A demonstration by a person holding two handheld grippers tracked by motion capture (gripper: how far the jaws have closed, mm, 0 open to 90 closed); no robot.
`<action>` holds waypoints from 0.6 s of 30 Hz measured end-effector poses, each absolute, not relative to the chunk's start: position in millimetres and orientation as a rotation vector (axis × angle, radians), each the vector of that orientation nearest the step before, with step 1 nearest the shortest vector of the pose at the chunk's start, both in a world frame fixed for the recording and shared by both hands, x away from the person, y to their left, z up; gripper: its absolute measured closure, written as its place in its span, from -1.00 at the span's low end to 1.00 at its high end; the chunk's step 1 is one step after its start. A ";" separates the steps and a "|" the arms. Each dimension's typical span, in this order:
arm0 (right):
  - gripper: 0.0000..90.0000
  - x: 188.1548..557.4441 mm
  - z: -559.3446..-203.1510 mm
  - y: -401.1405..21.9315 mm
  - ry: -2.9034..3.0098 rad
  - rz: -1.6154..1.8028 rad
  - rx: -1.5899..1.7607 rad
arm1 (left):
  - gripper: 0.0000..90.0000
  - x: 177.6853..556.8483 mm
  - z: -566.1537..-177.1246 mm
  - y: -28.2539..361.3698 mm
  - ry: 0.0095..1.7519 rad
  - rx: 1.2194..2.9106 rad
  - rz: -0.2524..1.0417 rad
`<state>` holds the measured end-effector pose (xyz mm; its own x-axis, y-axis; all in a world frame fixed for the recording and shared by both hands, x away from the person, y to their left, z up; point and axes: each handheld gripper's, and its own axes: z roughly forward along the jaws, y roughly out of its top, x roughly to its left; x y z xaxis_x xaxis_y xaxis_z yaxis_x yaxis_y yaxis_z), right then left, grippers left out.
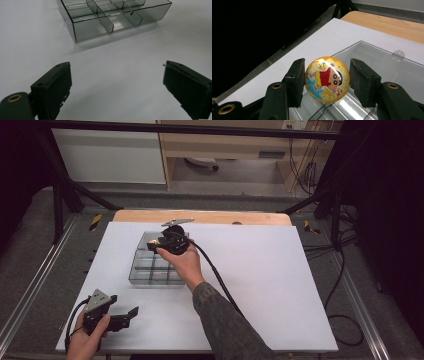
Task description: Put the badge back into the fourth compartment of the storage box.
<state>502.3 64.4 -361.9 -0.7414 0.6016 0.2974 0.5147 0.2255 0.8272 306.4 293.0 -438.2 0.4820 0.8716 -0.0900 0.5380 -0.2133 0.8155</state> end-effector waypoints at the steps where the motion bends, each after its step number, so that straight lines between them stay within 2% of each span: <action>1: 0.06 502.5 -362.4 65.9 2.396 1.556 1.091 | -0.82 306.4 -438.2 292.9 1.174 1.890 0.504; 18: 0.06 504.1 -371.0 82.3 2.465 1.510 1.071 | -0.81 306.6 -438.7 293.3 1.175 1.901 0.502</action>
<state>504.1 82.3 -371.0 -0.7573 0.5836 0.2931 0.5262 0.2795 0.8031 306.6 293.3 -438.7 0.4840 0.8711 -0.0836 0.5414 -0.2230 0.8107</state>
